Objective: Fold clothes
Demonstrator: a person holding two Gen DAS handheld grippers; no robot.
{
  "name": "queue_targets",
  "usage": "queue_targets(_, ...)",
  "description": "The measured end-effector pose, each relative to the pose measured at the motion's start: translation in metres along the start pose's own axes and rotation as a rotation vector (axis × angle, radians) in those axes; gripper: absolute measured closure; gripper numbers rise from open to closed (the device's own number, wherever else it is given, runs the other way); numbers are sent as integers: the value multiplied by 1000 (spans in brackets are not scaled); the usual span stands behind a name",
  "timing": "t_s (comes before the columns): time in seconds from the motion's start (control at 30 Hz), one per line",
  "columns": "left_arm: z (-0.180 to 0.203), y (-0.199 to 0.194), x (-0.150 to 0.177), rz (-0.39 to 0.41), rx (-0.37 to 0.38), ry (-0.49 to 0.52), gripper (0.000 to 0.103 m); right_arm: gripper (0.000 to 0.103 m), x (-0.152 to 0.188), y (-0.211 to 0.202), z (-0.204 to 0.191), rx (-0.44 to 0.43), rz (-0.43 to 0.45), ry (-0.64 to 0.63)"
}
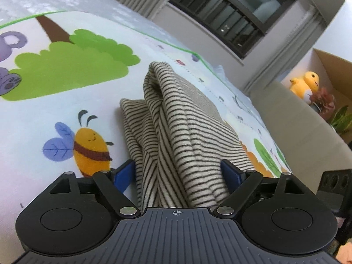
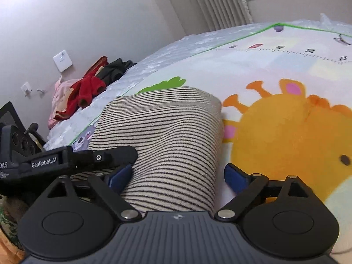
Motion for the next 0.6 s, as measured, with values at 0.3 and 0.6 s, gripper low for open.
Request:
queue_targets(0.3, 26, -43, -14, 222, -5, 130, 15, 11, 13, -50, -58, 41, 63, -320)
queue_targets(0.6, 45, 1, -26, 92, 20, 206, 13, 10, 9, -15, -59, 165, -32, -465)
Point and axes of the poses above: each gripper's, at about its wrist camera, not at the fingertips, and y roughly the way its jaws point, z to its right, x to its underside, the point moved 5 cm from there along y, roughly the way its jaws point, and after that the axes turned 12 degrees about -y, right-handed, at the moved point
